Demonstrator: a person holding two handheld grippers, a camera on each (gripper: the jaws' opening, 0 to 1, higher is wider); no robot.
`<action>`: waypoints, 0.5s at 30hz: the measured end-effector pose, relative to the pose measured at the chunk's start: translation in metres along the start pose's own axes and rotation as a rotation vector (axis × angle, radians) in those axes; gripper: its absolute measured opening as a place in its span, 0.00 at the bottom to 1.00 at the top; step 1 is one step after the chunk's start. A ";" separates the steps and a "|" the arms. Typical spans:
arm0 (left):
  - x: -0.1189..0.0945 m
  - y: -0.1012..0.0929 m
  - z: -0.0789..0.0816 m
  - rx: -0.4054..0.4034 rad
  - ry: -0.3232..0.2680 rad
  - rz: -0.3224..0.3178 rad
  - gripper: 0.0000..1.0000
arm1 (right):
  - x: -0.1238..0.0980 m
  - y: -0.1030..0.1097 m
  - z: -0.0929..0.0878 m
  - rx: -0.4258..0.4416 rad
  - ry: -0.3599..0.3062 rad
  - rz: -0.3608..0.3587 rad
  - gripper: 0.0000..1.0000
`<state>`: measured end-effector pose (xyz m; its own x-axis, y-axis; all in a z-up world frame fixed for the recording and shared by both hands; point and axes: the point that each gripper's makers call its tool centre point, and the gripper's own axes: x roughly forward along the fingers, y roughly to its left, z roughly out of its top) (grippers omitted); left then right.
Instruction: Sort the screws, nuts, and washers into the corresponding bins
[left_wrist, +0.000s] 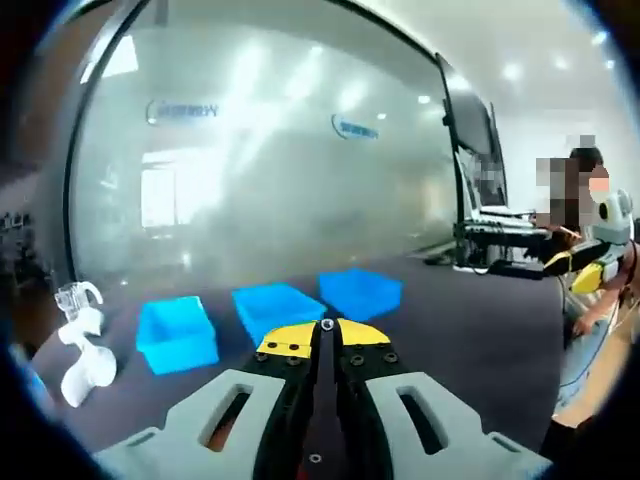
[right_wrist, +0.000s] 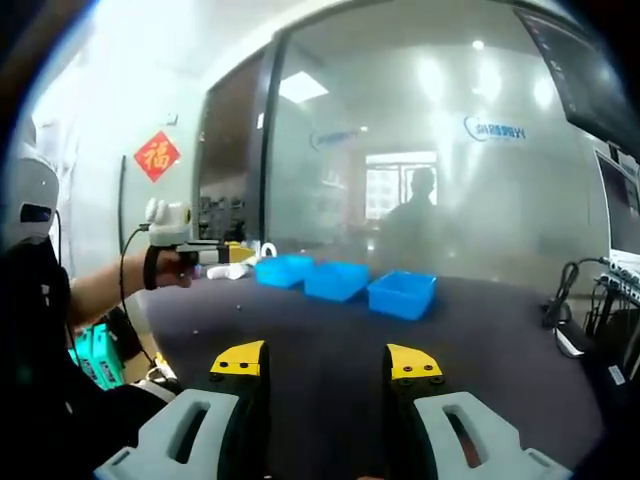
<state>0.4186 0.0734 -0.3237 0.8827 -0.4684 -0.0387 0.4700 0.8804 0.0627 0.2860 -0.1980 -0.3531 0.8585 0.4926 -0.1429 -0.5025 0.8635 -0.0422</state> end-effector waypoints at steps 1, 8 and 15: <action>0.001 0.004 0.004 0.003 -0.001 0.008 0.03 | 0.001 0.001 0.001 0.000 0.000 0.003 0.41; 0.023 0.067 0.020 -0.008 -0.044 0.106 0.03 | 0.003 0.005 0.004 0.001 -0.018 0.015 0.41; 0.058 0.133 0.016 -0.031 -0.036 0.218 0.02 | 0.004 0.007 0.001 0.025 -0.030 0.018 0.41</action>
<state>0.5324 0.1617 -0.3016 0.9633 -0.2682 0.0086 0.2677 0.9628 0.0354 0.2857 -0.1897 -0.3528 0.8522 0.5107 -0.1138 -0.5155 0.8567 -0.0156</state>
